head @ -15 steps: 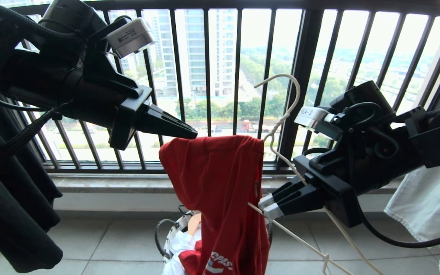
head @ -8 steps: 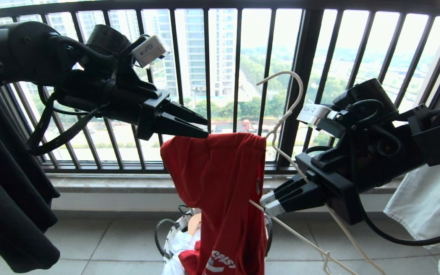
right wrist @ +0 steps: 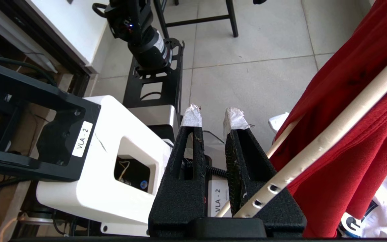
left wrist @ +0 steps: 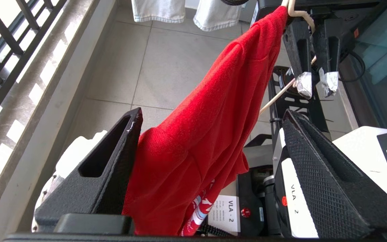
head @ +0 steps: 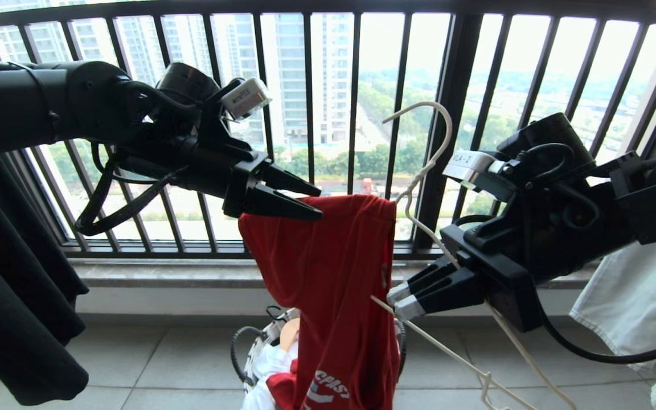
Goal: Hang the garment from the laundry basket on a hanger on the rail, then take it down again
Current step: Hang the clothes on the clothes rack
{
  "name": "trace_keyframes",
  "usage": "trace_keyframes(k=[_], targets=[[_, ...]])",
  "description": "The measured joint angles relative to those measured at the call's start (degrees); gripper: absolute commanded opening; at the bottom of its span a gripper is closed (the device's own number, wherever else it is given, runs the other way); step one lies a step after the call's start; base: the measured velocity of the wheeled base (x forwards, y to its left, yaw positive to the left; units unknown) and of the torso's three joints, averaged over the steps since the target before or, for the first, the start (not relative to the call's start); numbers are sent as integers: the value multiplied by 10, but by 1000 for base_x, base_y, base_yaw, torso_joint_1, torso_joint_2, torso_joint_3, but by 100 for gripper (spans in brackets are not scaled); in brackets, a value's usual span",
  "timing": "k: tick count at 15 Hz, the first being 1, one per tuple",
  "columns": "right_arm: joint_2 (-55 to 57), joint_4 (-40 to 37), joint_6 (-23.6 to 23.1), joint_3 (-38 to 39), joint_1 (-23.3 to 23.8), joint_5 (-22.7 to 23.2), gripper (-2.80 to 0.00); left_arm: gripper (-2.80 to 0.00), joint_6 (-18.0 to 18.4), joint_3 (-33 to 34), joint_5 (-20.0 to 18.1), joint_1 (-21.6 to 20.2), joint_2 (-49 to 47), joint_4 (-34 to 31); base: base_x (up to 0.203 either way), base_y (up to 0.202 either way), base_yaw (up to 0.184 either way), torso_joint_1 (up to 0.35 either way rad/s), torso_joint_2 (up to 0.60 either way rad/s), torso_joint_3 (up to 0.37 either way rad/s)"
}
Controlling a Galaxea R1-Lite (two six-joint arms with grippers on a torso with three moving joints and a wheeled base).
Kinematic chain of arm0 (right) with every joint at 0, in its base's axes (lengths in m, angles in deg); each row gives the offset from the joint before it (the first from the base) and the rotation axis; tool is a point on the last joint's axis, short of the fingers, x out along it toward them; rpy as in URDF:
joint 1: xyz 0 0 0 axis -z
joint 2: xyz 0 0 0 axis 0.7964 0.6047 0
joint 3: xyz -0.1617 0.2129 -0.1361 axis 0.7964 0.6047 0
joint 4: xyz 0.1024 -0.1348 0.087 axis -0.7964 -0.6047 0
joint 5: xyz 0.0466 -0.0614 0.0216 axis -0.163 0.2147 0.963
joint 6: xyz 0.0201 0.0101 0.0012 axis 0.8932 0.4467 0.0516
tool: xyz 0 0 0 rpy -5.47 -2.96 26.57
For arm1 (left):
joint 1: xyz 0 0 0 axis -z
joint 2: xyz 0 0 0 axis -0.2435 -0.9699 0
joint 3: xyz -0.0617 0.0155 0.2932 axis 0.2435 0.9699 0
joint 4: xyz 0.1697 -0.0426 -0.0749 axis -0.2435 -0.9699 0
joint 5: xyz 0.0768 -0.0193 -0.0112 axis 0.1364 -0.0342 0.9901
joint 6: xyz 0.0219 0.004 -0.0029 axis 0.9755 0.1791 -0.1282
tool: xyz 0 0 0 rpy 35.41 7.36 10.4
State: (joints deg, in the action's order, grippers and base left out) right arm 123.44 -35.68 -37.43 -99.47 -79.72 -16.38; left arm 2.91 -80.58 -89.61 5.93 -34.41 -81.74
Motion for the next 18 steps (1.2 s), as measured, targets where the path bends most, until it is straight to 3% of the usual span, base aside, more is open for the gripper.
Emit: trace_keyframes(k=[2,6,10,14,18], targets=[[-5,-1,1,-2,0,0,-280,0,-15,-1,27,13,-1,2,0,0,0,0,0,0],[-20,-2,1,-2,1,0,-280,0,-99,-2,125,42,15,36,0,0,0,0,0,0],[-43,-2,1,3,4,0,-280,0,-104,-2,159,64,25,60,0,0,0,0,0,0],[-55,-2,1,5,9,2,-280,0,-104,-2,222,83,24,62,0,0,0,0,0,0],[-59,-2,2,5,9,2,-280,0,-104,-3,239,86,26,63,0,0,0,0,0,0]])
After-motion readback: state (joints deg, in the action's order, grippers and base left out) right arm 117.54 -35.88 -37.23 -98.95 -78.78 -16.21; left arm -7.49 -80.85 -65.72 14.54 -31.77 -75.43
